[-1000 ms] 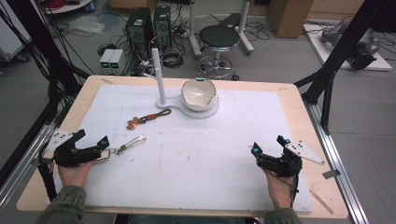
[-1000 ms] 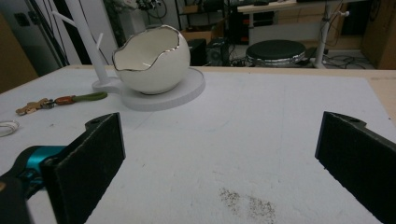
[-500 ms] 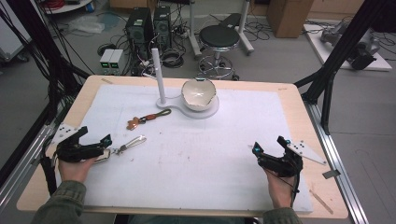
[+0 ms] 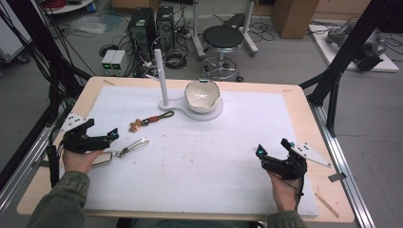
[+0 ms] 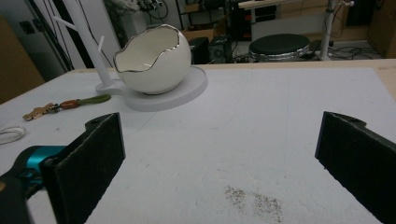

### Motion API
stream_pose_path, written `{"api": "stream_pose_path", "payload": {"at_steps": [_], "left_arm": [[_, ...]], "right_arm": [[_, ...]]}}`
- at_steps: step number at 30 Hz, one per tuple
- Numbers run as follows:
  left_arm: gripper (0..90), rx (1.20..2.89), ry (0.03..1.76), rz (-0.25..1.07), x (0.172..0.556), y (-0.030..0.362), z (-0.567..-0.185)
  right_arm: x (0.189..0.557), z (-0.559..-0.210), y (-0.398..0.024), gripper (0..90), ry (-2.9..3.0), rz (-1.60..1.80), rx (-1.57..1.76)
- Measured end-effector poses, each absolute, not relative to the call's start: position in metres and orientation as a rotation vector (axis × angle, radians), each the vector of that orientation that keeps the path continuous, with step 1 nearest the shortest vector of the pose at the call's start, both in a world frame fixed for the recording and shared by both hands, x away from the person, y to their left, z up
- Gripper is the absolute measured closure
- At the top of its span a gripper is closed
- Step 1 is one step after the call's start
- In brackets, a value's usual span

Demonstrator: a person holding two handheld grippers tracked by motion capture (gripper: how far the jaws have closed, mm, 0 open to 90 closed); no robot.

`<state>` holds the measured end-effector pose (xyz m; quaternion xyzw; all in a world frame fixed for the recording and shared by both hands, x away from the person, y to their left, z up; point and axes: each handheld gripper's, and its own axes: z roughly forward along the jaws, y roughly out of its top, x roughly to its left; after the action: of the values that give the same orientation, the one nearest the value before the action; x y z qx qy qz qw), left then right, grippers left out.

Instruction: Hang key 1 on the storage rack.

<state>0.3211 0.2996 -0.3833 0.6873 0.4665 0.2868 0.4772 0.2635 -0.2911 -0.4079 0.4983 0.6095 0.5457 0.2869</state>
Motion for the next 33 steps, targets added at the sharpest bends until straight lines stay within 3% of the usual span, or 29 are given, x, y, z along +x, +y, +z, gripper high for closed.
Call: {"api": "stream_pose_path", "payload": {"at_steps": [4, 33], "left_arm": [[1.7, 1.711, 1.136, 0.637, 0.332, 0.296, -0.383], [1.8, 1.878, 1.113, 0.587, 0.394, 0.267, -0.363]], "right_arm": [[0.264, -0.408, -0.289, 0.3, 1.639, 1.449, 1.327], [0.265, -0.409, -0.288, 0.3, 1.647, 1.453, 1.325]]}}
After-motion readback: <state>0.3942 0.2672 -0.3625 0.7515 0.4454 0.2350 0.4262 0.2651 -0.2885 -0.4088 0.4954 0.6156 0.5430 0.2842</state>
